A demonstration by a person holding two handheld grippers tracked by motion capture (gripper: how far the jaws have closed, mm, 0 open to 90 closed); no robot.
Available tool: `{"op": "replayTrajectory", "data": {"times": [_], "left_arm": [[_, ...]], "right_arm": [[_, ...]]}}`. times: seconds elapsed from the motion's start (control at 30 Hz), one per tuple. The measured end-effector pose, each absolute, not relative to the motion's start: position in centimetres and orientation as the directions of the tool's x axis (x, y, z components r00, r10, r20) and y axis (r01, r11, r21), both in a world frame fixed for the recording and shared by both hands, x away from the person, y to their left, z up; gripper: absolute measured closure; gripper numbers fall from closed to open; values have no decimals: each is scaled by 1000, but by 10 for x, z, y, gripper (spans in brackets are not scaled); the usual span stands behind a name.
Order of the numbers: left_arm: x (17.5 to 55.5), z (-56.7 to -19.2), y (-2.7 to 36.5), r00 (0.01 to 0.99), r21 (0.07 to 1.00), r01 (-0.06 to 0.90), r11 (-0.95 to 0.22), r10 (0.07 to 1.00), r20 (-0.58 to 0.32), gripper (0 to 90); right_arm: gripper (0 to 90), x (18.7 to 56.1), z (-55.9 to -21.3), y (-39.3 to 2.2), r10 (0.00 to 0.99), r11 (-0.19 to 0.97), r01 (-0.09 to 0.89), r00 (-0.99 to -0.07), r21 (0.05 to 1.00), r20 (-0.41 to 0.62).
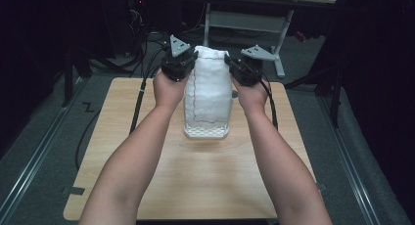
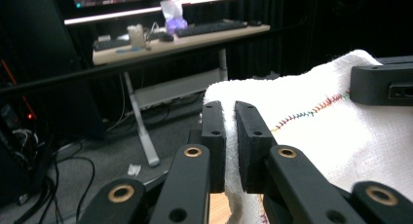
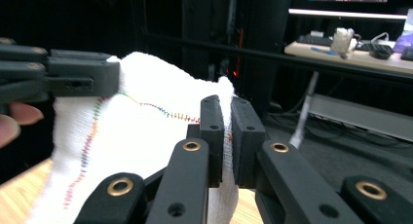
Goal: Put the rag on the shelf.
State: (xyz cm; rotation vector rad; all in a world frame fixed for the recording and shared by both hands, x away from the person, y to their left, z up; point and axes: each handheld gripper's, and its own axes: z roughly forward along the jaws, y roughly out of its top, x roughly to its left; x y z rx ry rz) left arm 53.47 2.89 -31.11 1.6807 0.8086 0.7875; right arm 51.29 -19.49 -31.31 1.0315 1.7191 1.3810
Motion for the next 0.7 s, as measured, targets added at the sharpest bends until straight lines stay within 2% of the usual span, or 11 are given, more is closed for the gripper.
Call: {"op": "replayTrajectory", "data": {"times": [0.1,0.17,0.23,0.3,0.5,0.53,0.57,0.6,0.63,0.67,0.7], "left_arm": [[549,-329,27,565,942,214,-259,819,98,828],[552,-334,26,566,932,230,-278,818,105,828],[555,-340,25,569,931,246,-270,818,86,827],[562,-348,29,589,928,290,-235,808,21,821],[566,-358,32,582,917,319,-238,813,8,808],[567,-359,32,577,914,329,-239,817,6,786],[569,-362,33,556,903,364,-229,831,-14,725],[569,-362,33,556,903,364,-229,831,-14,660],[570,-362,36,546,903,373,-213,838,-27,660],[570,-362,38,544,907,372,-199,838,-39,623],[569,-361,40,544,908,371,-193,838,-44,623]], "right_arm": [[856,525,-322,-196,892,118,211,-451,970,-10],[856,527,-325,-195,891,126,221,-453,967,-13],[856,534,-335,-194,893,151,255,-449,955,-22],[855,540,-342,-196,894,153,292,-449,944,-6],[846,546,-356,-194,887,176,332,-461,927,-4],[819,548,-359,-193,886,177,340,-464,924,1],[763,549,-360,-193,886,179,348,-464,920,3],[763,549,-360,-193,886,179,348,-464,920,3],[722,550,-362,-192,889,180,352,-458,918,2],[684,550,-363,-193,890,175,349,-456,921,3],[684,550,-363,-193,890,175,349,-456,921,3]]}}
